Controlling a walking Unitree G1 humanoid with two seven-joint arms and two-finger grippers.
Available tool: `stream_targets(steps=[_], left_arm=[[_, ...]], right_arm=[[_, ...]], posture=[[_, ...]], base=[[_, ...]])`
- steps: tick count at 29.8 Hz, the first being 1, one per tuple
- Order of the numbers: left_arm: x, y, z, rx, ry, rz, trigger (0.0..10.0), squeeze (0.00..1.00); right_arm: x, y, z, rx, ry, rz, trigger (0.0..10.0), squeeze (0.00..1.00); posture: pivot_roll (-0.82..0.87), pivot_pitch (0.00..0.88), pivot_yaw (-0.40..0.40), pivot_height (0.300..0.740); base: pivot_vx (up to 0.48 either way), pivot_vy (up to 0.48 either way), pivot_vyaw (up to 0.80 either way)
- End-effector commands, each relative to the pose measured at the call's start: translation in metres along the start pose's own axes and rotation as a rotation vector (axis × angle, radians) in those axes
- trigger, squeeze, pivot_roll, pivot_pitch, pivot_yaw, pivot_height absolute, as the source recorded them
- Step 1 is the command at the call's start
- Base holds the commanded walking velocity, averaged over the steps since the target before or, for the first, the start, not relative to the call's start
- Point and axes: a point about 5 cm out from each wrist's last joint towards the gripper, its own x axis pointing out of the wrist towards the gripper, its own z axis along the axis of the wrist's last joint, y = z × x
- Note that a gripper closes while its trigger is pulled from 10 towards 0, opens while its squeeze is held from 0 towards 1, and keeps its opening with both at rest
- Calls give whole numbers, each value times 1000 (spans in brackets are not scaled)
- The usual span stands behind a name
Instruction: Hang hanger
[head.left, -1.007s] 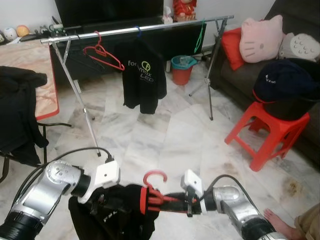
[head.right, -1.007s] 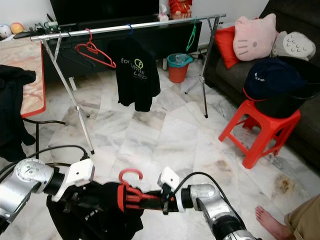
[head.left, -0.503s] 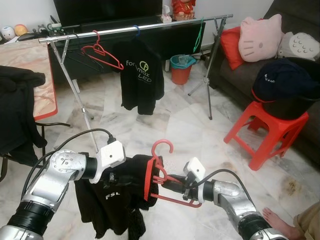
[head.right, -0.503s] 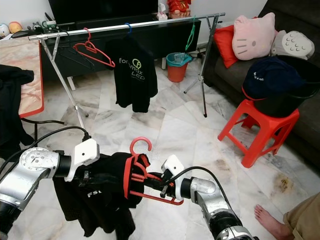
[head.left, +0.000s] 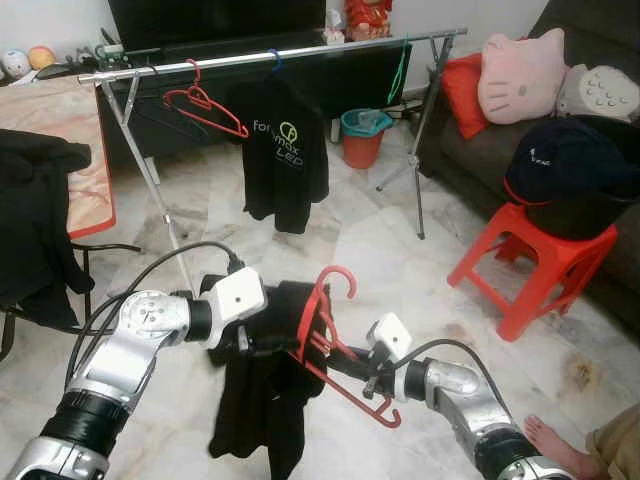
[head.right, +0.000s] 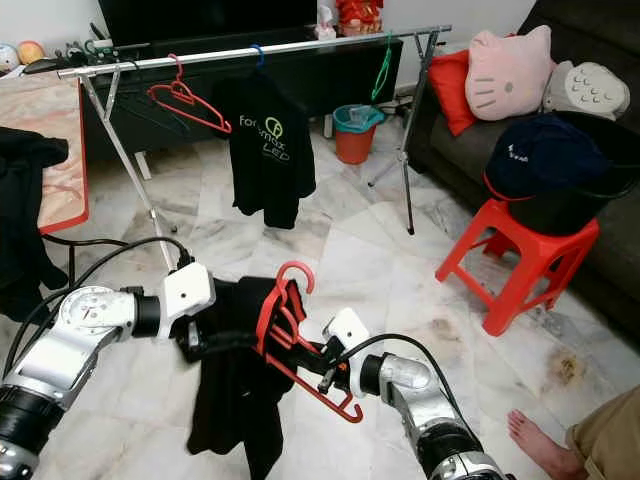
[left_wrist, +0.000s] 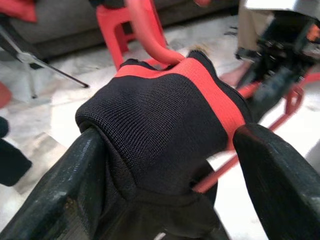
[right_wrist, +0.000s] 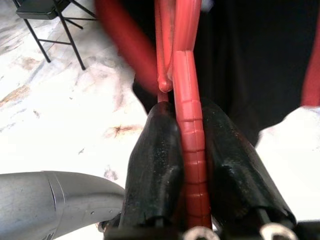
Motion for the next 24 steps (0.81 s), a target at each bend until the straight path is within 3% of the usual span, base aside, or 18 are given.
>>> stream_targets(steps=[1, 7, 15, 16, 17, 18, 24], left_arm=[[-2, 8, 8, 40, -22, 35, 10000, 0], [2, 4, 6, 49, -35, 35, 10000, 0], [9, 6, 8, 20, -88, 131, 9922, 0], [10, 5, 8, 8, -92, 131, 7216, 0], [11, 3, 7, -14, -96, 122, 1961, 0], [11, 2, 6, -23, -97, 116, 0, 0], [12, -2, 3, -27, -99, 128, 0, 0]], right_arm=[[1, -2, 5, -21, -15, -12, 0, 0], [2, -2, 4, -29, -10, -23, 0, 0], [2, -3, 5, -39, -15, -31, 0, 0], [2, -3, 5, -41, -15, -31, 0, 0], [2, -3, 5, -43, -15, -31, 0, 0], [2, -3, 6, -43, -15, -31, 0, 0], [3, -3, 7, -50, -14, -21, 0, 0]], posture=[[71, 0, -20, 740], [71, 0, -20, 740], [68, 0, -17, 740], [68, 0, -17, 740], [68, 0, -17, 740], [68, 0, -17, 740], [68, 0, -17, 740]], base=[[0, 0, 0], [0, 0, 0], [0, 0, 0], [0, 0, 0], [0, 0, 0], [0, 0, 0], [0, 0, 0]])
